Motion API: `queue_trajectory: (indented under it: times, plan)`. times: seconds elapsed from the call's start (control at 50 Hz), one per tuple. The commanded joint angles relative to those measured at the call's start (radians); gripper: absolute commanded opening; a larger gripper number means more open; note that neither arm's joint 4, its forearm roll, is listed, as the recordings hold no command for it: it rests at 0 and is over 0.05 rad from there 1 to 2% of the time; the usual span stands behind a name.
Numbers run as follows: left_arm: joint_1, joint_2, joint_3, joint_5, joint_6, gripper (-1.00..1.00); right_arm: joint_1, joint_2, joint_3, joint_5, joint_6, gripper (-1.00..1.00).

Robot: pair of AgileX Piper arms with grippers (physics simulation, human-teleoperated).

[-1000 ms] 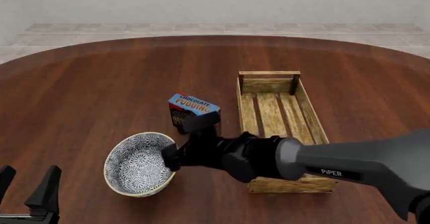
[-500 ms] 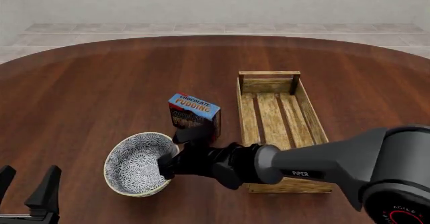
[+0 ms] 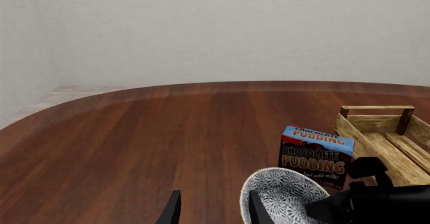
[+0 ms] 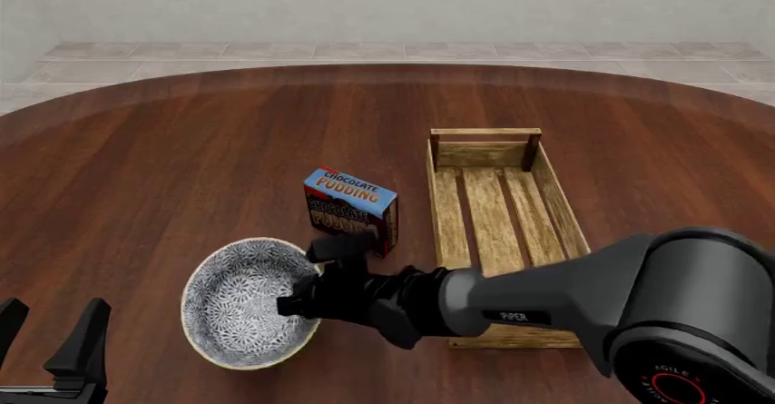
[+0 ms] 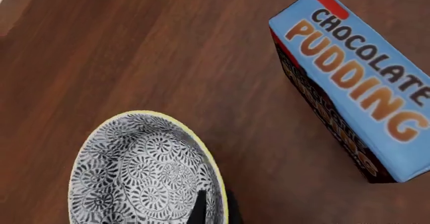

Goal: Pick up the bowl on the left and put it in the tray.

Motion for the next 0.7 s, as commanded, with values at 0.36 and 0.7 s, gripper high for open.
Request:
queue_trajectory:
  times: [0.36,0.7]
  plan:
    - [0.000,0.000,0.000,0.000,0.000,1.00,0.020,-0.112,0.115,-0.014,-0.045,-1.00]
    - [0.000,0.000,0.000,0.000,0.000,1.00,0.043,-0.286,0.179,0.038,-0.117,-1.00]
